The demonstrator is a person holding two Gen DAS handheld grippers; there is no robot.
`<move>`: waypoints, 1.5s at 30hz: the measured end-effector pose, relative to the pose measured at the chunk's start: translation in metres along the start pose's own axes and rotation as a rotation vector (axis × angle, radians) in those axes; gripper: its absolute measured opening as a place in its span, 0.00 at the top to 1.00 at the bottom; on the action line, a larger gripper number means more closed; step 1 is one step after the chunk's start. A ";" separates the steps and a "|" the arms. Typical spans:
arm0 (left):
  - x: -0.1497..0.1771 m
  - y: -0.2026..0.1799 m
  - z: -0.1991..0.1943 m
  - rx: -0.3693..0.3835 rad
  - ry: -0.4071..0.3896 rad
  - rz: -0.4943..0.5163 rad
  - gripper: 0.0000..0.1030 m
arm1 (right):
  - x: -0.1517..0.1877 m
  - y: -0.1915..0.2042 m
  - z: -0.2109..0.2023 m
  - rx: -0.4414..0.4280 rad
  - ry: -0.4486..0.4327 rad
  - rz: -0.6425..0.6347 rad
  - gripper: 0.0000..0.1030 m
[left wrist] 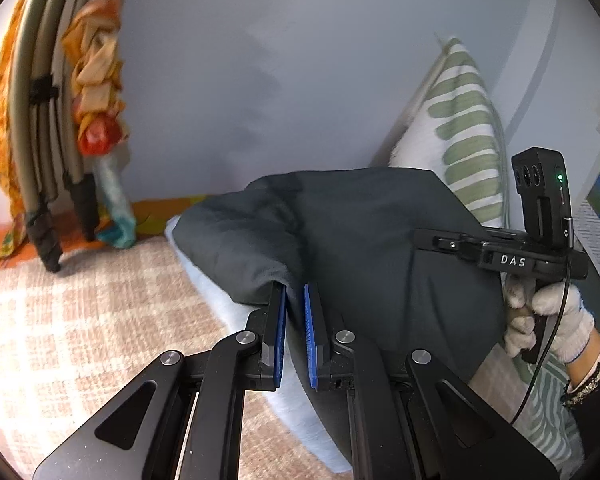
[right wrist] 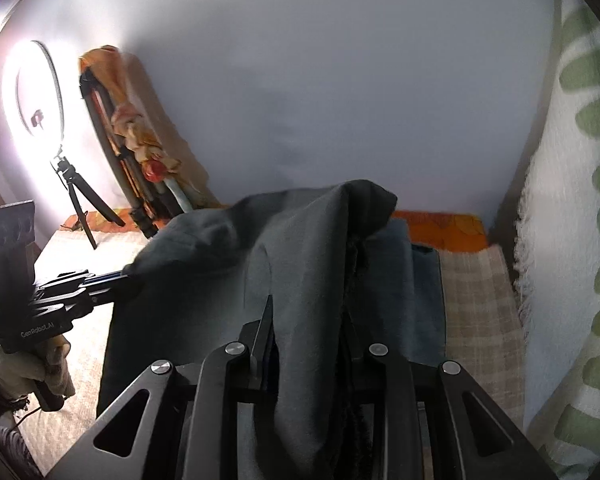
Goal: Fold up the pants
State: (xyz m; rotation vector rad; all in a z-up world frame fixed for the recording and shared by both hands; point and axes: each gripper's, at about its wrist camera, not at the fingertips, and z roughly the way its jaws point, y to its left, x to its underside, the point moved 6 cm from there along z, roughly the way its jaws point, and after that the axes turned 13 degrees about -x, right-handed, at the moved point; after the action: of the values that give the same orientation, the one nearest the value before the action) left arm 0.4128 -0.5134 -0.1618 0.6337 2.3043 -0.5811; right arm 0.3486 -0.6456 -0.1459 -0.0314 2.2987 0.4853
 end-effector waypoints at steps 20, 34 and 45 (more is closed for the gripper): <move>0.009 -0.015 -0.052 -0.129 -0.057 0.128 0.24 | 0.022 -0.012 -0.056 0.263 -0.116 0.125 0.09; 0.024 -0.033 -0.136 -0.138 -0.153 0.151 0.20 | 0.030 0.065 -0.111 0.352 -0.223 0.042 0.00; 0.045 -0.031 -0.193 -0.160 -0.168 0.123 0.20 | 0.055 0.126 -0.139 0.365 -0.261 0.033 0.00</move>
State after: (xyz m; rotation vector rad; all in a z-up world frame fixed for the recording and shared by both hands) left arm 0.2722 -0.4185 -0.0553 0.6201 2.1134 -0.3730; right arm 0.1923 -0.5713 -0.0545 0.2357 2.0986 0.0737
